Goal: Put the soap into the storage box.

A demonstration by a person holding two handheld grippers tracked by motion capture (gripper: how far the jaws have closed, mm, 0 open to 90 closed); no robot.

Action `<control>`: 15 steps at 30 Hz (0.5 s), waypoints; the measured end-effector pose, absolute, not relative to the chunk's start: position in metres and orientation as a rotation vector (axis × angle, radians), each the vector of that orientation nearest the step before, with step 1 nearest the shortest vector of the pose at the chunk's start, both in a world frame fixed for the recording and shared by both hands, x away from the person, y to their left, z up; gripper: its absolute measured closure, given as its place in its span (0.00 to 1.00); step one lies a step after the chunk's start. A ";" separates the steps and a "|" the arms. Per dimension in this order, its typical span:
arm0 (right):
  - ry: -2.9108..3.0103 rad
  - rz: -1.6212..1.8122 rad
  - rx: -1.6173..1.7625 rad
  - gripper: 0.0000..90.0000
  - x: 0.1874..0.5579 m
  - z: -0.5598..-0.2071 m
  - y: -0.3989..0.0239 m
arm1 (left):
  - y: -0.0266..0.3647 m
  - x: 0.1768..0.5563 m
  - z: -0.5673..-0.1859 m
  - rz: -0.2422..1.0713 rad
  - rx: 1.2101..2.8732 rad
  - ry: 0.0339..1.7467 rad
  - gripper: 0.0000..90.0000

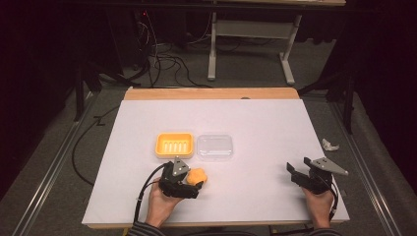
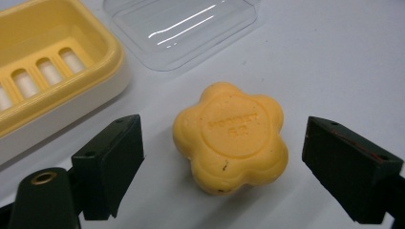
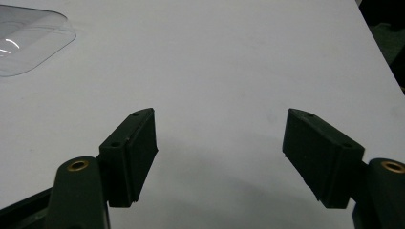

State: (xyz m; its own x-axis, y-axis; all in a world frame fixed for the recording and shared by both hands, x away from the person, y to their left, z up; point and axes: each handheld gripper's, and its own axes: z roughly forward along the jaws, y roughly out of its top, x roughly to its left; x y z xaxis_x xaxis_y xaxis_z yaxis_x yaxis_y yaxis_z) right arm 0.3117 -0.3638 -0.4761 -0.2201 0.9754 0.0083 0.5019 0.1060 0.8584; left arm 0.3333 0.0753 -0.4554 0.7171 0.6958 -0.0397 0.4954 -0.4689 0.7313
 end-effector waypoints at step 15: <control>1.794 1.029 1.442 0.31 0.311 -0.476 -0.364 | 0.055 0.339 -0.462 0.359 2.253 0.870 0.17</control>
